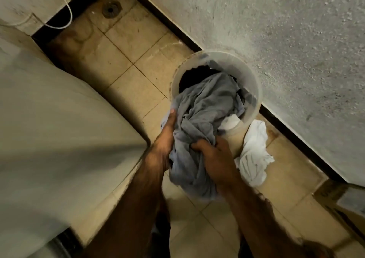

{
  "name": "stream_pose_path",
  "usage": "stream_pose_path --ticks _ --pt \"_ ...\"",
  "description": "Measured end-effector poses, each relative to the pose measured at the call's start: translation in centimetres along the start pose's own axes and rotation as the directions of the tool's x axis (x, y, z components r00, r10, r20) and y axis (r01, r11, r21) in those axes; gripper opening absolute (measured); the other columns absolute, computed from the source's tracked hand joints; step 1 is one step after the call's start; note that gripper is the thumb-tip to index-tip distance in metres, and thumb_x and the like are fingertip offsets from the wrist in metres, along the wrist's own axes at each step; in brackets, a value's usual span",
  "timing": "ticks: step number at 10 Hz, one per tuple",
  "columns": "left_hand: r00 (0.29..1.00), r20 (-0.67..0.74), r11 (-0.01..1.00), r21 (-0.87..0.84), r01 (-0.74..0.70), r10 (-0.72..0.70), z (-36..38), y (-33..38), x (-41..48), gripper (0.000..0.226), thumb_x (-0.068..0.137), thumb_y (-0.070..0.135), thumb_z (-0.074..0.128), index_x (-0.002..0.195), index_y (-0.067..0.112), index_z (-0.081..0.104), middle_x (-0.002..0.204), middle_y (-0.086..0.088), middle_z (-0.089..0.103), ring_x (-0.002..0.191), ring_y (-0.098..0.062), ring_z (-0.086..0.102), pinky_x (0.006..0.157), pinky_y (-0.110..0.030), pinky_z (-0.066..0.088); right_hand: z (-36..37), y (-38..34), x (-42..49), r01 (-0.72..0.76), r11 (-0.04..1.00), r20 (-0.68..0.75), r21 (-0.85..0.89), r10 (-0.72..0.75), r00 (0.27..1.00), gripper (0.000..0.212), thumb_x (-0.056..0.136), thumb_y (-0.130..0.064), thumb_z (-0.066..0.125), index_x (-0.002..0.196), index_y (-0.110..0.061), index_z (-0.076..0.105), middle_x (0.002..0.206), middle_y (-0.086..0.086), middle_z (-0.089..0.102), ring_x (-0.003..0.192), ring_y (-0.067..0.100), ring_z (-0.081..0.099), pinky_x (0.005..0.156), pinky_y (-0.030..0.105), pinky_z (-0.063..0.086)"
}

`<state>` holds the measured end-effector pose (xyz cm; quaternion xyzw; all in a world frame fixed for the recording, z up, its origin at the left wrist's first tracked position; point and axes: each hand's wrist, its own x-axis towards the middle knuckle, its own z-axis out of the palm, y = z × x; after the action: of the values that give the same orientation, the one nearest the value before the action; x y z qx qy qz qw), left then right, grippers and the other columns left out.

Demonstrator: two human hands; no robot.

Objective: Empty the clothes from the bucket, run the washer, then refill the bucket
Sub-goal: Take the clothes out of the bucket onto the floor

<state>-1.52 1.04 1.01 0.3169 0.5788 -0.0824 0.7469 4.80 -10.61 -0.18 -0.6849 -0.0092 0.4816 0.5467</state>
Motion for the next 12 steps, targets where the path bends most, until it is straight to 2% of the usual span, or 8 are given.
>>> stream_pose_path --ticks 3,5,6,7,8,9,10,12 --pt "0.999 0.039 1.000 -0.013 -0.026 0.027 0.9 -0.3 4.2 0.057 0.079 0.040 0.082 0.126 0.012 0.065 0.115 -0.014 0.074 0.101 -0.029 0.073 0.094 -0.043 0.058 -0.4 1.1 1.3 -0.104 0.995 0.152 -0.012 0.104 0.983 0.012 0.092 -0.009 0.059 0.094 -0.007 0.071 0.090 0.005 0.072 0.086 0.018 0.070 0.068 0.022 0.056" --pt "0.928 -0.299 0.940 0.318 -0.123 0.223 1.4 -0.3 3.9 0.040 0.074 0.032 0.085 0.099 0.015 0.059 0.096 -0.008 0.070 0.085 -0.025 0.070 0.084 -0.042 0.061 -0.1 0.7 2.9 -0.059 0.989 -0.245 -0.132 0.025 0.969 0.029 0.099 -0.043 0.060 0.103 -0.016 0.071 0.098 -0.003 0.071 0.090 0.009 0.064 0.069 0.012 0.045" --pt "0.895 -0.213 0.796 0.567 -0.213 0.391 2.2 -1.4 2.3 0.035 0.083 0.034 0.076 0.109 0.018 0.058 0.102 -0.003 0.069 0.086 -0.018 0.067 0.083 -0.036 0.060 0.5 0.0 3.9 -0.121 0.981 -0.237 -0.155 0.082 0.968 0.052 0.093 -0.053 0.063 0.128 -0.014 0.062 0.117 -0.003 0.067 0.108 0.017 0.063 0.080 0.018 0.049" --pt "0.783 0.018 0.365 0.878 -0.310 0.622 2.9 -4.4 -0.5 0.035 0.087 0.030 0.067 0.119 0.018 0.059 0.104 0.003 0.068 0.091 -0.017 0.065 0.082 -0.034 0.055 0.3 -0.5 6.2 -0.149 0.988 -0.062 0.031 0.151 0.987 0.092 0.080 -0.059 0.076 0.155 -0.022 0.038 0.152 -0.002 0.050 0.133 0.020 0.051 0.110 0.037 0.045" --pt "0.797 0.106 0.323 0.876 -0.358 0.595 2.7 -6.8 -2.4 0.049 0.088 0.035 0.060 0.133 0.018 0.054 0.127 0.003 0.057 0.112 -0.008 0.054 0.095 -0.029 0.043 -0.4 -1.2 6.7 -0.214 0.975 0.010 0.053 0.214 0.977 0.085 0.077 -0.043 0.083 0.150 -0.019 0.047 0.150 0.005 0.054 0.130 0.032 0.056 0.108 0.049 0.049" --pt "0.749 0.147 0.372 0.796 -0.477 0.646 2.3 -7.5 -3.4 0.056 0.087 0.037 0.067 0.139 0.026 0.050 0.131 0.015 0.052 0.116 0.000 0.051 0.096 -0.022 0.043 -0.4 -1.3 6.4 -0.189 0.982 -0.114 -0.005 0.188 0.976 0.068 0.085 -0.023 0.079 0.145 -0.009 0.051 0.145 0.006 0.057 0.124 0.032 0.058 0.105 0.043 0.050" --pt "0.887 -0.025 0.822 0.389 -0.416 0.461 1.8 -6.0 -2.9 0.042 0.083 0.056 0.067 0.120 0.041 0.053 0.116 0.026 0.062 0.107 0.005 0.062 0.086 -0.021 0.054 0.0 -2.2 5.6 0.061 0.998 -0.225 0.014 -0.056 0.973 0.045 0.093 -0.005 0.067 0.137 -0.011 0.058 0.122 -0.005 0.059 0.108 0.016 0.057 0.088 0.026 0.050" --pt "0.980 -0.053 0.981 0.029 -0.191 0.193 0.7 -3.6 -1.1 0.049 0.088 0.076 0.038 0.116 0.043 0.062 0.117 0.009 0.072 0.108 -0.012 0.068 0.095 -0.041 0.053 0.5 -2.3 4.2 0.078 0.994 -0.238 0.074 -0.058 0.969 0.036 0.089 -0.009 0.071 0.123 -0.014 0.061 0.116 -0.004 0.067 0.116 0.026 0.063 0.100 0.038 0.052"
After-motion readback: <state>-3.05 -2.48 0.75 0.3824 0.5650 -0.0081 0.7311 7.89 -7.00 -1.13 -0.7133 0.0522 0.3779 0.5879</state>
